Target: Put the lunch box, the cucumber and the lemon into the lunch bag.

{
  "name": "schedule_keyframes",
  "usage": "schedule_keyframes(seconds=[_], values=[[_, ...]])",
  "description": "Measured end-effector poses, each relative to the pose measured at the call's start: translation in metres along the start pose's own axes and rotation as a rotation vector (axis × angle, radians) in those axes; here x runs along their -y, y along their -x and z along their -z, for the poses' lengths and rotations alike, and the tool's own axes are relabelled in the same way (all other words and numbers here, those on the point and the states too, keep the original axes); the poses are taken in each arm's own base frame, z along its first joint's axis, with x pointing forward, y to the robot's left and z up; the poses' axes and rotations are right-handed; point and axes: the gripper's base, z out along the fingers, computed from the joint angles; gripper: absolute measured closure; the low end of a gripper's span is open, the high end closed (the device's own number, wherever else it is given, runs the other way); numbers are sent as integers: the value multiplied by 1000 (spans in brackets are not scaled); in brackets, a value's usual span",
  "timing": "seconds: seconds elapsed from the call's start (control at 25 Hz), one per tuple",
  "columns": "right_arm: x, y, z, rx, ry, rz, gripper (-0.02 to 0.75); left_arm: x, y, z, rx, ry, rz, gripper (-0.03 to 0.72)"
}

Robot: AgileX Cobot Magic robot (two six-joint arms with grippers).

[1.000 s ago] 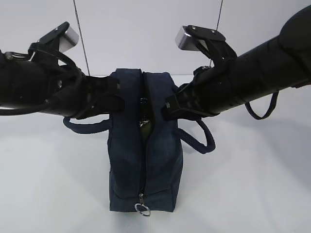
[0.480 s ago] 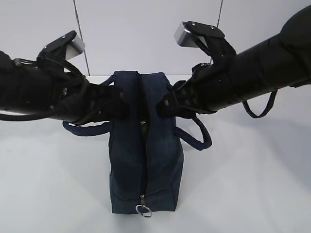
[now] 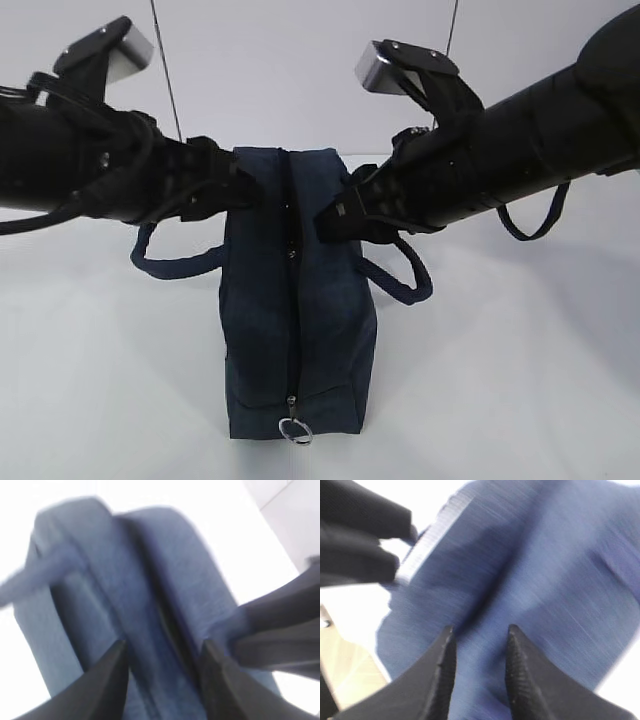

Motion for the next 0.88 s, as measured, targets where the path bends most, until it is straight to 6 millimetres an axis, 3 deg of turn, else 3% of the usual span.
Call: schedule_keyframes(seconds=[0.36,0.56,0.88], values=[[-13,18,9,1,81,41,494,11,6,23,39,-26,-124,350],[-15,18,11,-14,95,48,494,19,9,42,63,-45,-210,349],[-23,20,37,-15,31,59,494,21,9,60,61,-57,-283,349]])
